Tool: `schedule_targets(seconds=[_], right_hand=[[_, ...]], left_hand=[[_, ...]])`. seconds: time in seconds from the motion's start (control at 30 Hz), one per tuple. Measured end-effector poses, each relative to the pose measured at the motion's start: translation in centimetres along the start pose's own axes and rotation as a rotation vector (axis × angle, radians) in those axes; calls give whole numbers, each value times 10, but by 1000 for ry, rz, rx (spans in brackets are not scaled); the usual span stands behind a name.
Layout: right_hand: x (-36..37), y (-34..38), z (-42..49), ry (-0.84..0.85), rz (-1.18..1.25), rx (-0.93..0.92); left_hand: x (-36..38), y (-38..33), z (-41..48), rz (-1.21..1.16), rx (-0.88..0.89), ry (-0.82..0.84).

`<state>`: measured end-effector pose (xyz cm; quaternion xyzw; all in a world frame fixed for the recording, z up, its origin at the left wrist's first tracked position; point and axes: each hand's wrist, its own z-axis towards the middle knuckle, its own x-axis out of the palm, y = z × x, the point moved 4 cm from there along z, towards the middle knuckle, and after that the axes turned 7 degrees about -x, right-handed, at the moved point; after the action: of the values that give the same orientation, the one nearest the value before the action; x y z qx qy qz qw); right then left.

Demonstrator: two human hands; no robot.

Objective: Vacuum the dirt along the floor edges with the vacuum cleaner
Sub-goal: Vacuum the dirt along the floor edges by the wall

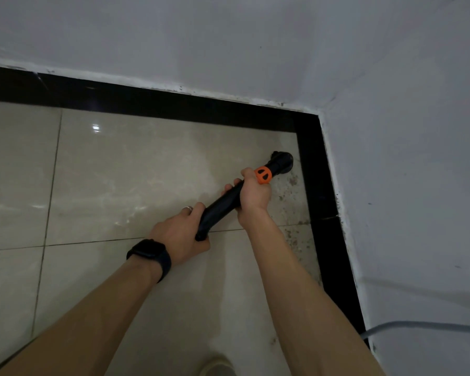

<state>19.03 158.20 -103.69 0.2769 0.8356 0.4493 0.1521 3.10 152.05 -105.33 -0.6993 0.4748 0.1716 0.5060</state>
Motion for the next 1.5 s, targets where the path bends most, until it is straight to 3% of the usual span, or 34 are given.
schedule_targets(seconds=[0.3, 0.73, 0.83, 0.97, 1.1, 1.33, 1.5], right_hand=[[-15, 18, 22, -39, -14, -19], [3, 42, 61, 96, 188, 37], [13, 48, 66, 66, 56, 14], [22, 53, 73, -45, -193, -49], [9, 42, 64, -78, -369, -65], [-11, 22, 34, -104, -193, -35], [2, 19, 14, 19, -52, -14]], left_hand=[[13, -24, 21, -24, 29, 4], [-1, -46, 61, 113, 22, -155], [-5, -41, 66, -18, -27, -103], [-1, -45, 67, -350, -35, 90], [12, -47, 55, -386, -2, 187], [14, -28, 32, -304, 65, 200], [-2, -15, 18, -204, 22, 107]])
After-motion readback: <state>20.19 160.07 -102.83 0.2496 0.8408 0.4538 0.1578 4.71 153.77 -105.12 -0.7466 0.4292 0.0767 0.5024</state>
